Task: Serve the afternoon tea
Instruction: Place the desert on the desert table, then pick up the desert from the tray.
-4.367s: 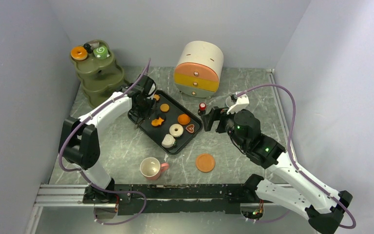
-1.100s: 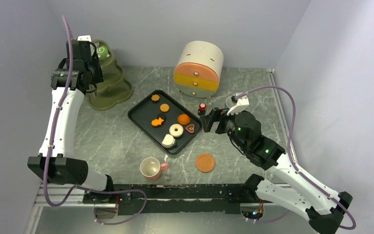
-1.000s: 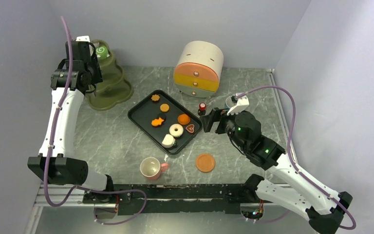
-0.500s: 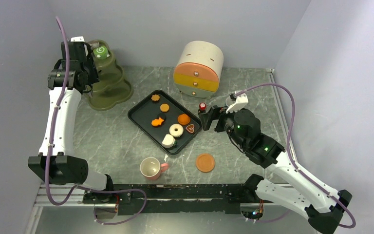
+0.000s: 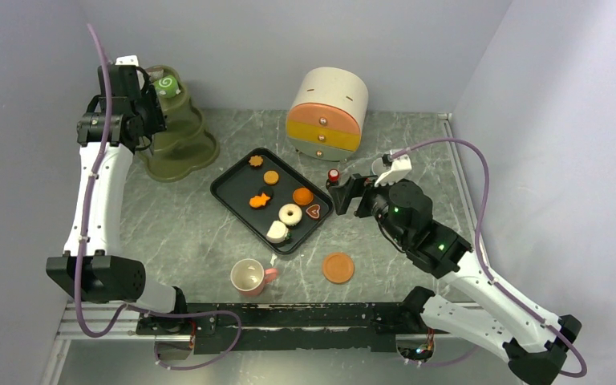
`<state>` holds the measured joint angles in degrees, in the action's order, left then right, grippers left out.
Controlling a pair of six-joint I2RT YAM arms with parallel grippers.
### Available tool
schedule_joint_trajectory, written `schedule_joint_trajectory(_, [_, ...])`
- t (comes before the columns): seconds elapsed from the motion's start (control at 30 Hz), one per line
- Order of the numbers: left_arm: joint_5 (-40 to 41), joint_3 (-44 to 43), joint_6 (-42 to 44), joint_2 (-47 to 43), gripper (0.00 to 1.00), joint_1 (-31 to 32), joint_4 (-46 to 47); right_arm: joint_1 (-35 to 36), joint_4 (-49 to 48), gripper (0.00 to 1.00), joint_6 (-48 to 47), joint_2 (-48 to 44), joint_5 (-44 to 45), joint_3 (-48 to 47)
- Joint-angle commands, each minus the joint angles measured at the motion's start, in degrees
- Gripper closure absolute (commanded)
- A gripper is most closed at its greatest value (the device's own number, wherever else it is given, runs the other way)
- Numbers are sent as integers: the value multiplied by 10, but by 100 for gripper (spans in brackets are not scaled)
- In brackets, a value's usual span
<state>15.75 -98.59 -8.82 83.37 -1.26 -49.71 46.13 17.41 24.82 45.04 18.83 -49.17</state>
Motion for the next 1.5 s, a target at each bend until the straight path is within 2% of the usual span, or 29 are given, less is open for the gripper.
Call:
schedule_joint_trajectory(0.0, [-34,-29,-2,-17,45,-4,22,-3,-11,6,6,-12,-3,0])
schedule_joint_trajectory(0.13, [-63,-36,-1,-27,46,-3,23,-3,-7,6,9,-10,-3,-2])
schedule_joint_trajectory(0.33, [-148,-25,6,-46,48,-3,24,-3,-2,7,22,4,4,-5])
schedule_joint_trajectory(0.57, [-195,1,15,-60,51,9,10,-3,7,7,25,9,-12,-15])
schedule_joint_trajectory(0.93, [-158,64,34,-54,53,168,-20,-3,33,7,22,10,2,-31])
schedule_joint_trajectory(1.1, [-131,111,31,-45,53,215,-4,-3,31,7,22,3,-3,-35])
schedule_joint_trajectory(1.47, [-139,202,46,-1,53,294,-20,-3,37,7,23,9,9,-34])
